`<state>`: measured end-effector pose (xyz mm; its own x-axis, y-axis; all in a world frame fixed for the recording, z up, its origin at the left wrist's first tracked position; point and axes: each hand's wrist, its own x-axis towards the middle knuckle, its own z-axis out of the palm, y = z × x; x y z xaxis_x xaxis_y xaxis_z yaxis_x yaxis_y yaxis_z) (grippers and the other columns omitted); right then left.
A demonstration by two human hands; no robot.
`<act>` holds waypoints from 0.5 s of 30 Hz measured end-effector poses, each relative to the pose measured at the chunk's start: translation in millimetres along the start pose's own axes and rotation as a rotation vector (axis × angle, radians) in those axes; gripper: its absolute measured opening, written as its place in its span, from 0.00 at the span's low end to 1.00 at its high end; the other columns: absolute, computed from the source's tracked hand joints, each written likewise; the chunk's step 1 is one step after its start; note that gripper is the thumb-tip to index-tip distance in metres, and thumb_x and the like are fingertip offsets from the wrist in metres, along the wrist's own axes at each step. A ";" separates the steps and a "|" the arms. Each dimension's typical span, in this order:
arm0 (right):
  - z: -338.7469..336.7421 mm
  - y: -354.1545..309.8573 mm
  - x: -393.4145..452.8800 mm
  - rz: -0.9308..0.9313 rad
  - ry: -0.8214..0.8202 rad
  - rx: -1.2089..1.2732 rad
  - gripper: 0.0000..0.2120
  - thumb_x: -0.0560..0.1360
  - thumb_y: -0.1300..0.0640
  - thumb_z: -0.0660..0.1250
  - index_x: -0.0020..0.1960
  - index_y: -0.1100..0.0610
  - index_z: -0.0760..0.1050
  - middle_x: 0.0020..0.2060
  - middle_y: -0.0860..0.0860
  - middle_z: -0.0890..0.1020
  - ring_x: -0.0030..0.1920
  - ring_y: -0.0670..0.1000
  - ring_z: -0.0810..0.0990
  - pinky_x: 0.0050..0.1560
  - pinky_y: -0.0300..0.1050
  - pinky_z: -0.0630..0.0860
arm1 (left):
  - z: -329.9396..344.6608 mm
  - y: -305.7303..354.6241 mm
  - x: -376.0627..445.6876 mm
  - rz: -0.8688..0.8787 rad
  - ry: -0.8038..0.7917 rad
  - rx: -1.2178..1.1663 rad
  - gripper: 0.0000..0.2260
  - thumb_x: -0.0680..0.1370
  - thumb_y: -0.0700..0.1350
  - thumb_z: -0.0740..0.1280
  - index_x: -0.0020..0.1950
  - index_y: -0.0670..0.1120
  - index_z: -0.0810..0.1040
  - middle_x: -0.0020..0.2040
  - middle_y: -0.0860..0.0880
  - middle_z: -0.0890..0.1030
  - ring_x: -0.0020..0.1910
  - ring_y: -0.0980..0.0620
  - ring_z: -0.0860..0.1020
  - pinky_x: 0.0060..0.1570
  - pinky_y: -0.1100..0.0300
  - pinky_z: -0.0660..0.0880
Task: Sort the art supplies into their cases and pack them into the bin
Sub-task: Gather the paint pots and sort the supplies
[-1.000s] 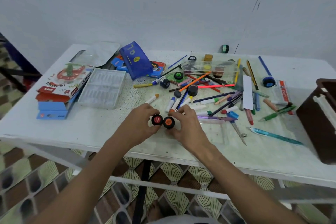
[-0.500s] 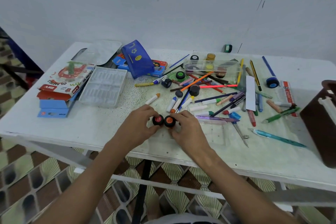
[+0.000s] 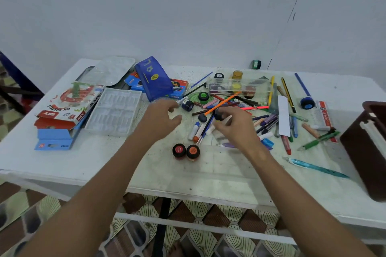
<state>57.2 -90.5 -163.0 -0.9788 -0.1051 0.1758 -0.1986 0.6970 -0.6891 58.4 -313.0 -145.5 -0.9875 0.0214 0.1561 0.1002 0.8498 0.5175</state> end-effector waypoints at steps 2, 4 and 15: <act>-3.3 16.4 23.1 0.044 0.000 -0.055 0.19 0.69 0.54 0.75 0.58 0.55 0.79 0.50 0.53 0.78 0.48 0.51 0.76 0.51 0.47 0.74 | 6.4 0.6 29.1 0.017 -0.115 0.102 0.23 0.74 0.44 0.70 0.68 0.50 0.71 0.59 0.46 0.74 0.49 0.50 0.74 0.50 0.57 0.72; -2.0 30.1 40.6 0.104 -0.060 -0.105 0.26 0.67 0.53 0.76 0.62 0.56 0.76 0.56 0.55 0.77 0.56 0.54 0.76 0.59 0.50 0.73 | 15.4 1.3 53.6 0.053 -0.245 0.216 0.28 0.74 0.40 0.68 0.72 0.52 0.66 0.66 0.44 0.68 0.57 0.46 0.74 0.55 0.51 0.75; 1.8 22.4 42.5 0.143 -0.085 0.033 0.12 0.66 0.59 0.75 0.49 0.57 0.81 0.40 0.49 0.82 0.40 0.49 0.78 0.41 0.41 0.72 | 21.5 -8.7 74.6 0.169 -0.231 0.130 0.15 0.72 0.45 0.73 0.58 0.45 0.79 0.54 0.47 0.78 0.50 0.49 0.76 0.48 0.59 0.71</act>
<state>11.0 -80.6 -172.2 -0.9976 -0.0675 0.0153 -0.0575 0.6857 -0.7256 -18.7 -307.5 -156.5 -0.9613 0.2742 0.0279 0.2634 0.8841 0.3860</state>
